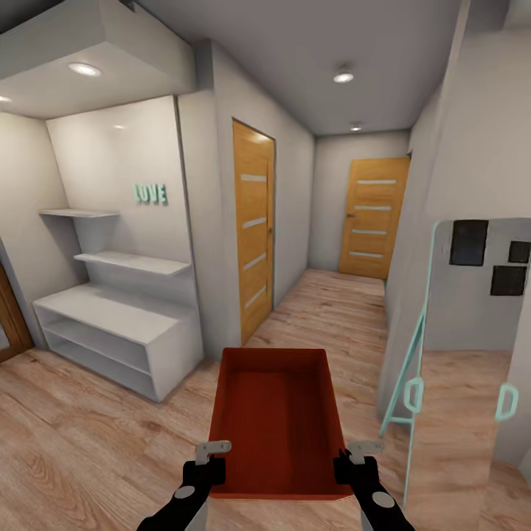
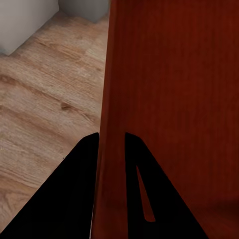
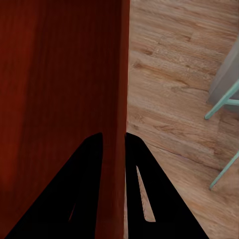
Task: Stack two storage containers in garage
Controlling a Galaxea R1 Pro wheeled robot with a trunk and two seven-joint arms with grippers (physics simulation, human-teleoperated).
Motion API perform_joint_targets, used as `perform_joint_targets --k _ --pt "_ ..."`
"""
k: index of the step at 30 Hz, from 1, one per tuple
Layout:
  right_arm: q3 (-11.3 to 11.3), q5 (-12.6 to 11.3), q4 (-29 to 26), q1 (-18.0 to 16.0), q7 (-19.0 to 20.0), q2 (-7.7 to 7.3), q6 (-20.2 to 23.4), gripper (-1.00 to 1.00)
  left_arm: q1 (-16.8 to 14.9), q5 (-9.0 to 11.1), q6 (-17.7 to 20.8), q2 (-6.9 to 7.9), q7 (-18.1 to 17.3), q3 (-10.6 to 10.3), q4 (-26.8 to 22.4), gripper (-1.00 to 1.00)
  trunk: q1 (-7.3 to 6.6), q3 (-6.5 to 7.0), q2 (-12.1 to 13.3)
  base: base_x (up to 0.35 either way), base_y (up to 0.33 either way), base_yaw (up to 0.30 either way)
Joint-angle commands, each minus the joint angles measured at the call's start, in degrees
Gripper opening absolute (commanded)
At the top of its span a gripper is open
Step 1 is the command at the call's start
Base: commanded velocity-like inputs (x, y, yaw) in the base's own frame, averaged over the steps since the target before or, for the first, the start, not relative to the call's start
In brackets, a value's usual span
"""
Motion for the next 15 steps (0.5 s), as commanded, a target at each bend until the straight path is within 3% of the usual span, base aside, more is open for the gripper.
perform_joint_targets --k 1,5,15 --pt "0.67 0.18 0.19 0.02 0.45 0.0 -0.11 -1.0 -0.06 -0.46 -0.14 -0.03 0.35 0.14 -2.48 -1.0 0.04 -0.03 -0.04 0.256 0.226 -0.009" --pt "0.67 0.18 0.19 0.02 0.45 0.0 -0.11 -1.0 -0.03 -0.46 -0.14 -0.03 0.36 0.14 -2.48 -1.0 0.04 -0.03 -0.04 0.256 0.219 -0.154" --pt "0.67 0.18 0.19 0.02 0.45 0.0 -0.11 -1.0 -0.07 -0.46 -0.14 -0.02 0.44 0.14 -2.48 -1.0 0.04 0.15 -0.04 0.257 0.206 -0.249"
